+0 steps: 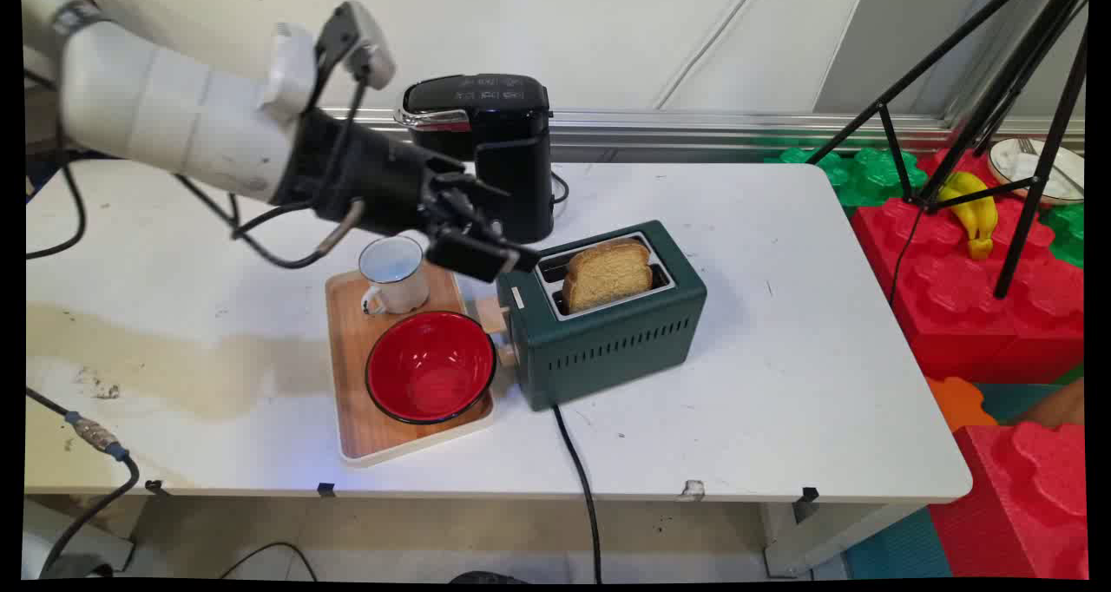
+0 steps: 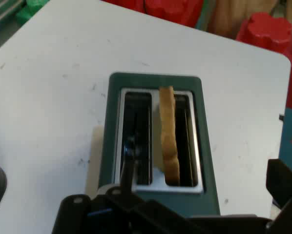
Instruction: Press the toaster switch
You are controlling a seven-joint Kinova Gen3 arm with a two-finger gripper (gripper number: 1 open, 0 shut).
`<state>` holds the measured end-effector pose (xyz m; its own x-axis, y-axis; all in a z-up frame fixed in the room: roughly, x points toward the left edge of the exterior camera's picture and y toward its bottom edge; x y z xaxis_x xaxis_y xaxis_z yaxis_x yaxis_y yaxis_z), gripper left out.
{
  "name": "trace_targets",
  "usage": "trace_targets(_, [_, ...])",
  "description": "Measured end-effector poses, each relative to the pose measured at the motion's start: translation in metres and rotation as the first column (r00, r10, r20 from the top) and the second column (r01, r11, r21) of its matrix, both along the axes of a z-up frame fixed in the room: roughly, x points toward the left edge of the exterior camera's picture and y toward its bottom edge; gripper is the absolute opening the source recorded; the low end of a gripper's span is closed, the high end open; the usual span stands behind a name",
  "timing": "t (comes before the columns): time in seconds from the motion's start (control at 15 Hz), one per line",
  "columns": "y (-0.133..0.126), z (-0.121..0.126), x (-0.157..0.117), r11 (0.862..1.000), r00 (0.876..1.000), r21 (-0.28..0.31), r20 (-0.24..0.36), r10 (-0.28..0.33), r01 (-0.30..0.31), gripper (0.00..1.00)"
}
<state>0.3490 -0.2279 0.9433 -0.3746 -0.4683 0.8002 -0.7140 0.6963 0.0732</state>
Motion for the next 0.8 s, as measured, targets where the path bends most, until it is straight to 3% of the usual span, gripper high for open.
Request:
trace_targets(0.33, [0.02,0.001,0.02,1.0,0.999,0.02,0.033,-0.006,0.006,1.0])
trace_targets(0.8, [0.02,-0.004,0.034,1.0,0.998,0.031,0.065,-0.007,0.005,1.0])
